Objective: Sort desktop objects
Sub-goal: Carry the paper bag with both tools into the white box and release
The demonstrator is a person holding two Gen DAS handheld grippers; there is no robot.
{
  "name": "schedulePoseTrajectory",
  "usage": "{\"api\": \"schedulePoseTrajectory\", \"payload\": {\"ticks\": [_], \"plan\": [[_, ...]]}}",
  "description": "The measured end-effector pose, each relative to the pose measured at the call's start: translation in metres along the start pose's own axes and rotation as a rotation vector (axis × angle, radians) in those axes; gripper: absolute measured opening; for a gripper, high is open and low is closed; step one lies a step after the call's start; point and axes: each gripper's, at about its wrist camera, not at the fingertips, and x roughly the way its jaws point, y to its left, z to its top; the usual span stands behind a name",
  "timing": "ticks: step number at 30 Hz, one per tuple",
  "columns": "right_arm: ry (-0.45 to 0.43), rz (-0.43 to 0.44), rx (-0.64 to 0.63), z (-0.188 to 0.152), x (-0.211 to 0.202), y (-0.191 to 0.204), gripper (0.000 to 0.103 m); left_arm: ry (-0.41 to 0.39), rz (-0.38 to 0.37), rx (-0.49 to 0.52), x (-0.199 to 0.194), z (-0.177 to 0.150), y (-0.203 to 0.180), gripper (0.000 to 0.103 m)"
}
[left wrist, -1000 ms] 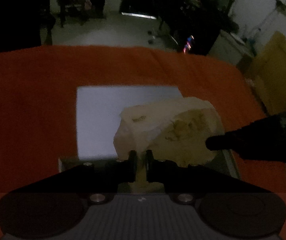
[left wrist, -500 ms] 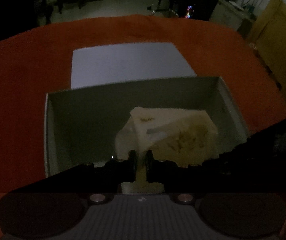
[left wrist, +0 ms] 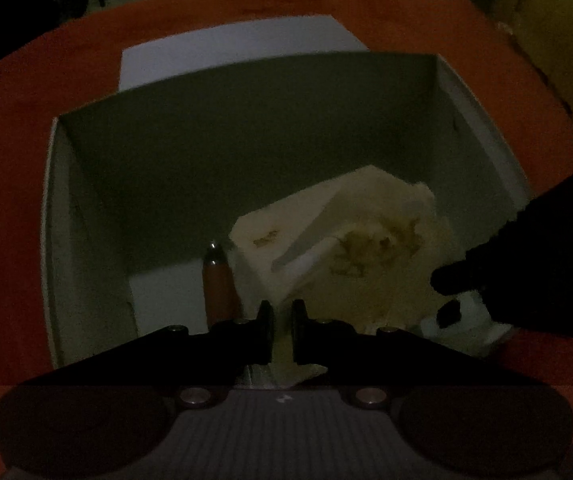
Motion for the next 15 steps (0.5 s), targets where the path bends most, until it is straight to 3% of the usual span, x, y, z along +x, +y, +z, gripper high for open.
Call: {"api": "schedulePoseTrajectory", "payload": {"ticks": [6, 10, 15], "plan": [[0.011, 0.002, -0.013, 0.005, 0.005, 0.000, 0.005, 0.002, 0.004, 0.007, -0.001, -0.003, 0.000, 0.007], [0.049, 0.021, -0.028, -0.014, 0.007, -0.003, 0.006, 0.024, 0.003, 0.028, 0.000, -0.013, -0.005, 0.007], [0.092, 0.024, -0.007, -0.013, 0.017, -0.007, 0.014, 0.058, 0.010, 0.039, 0.007, -0.018, -0.005, 0.009]]}}
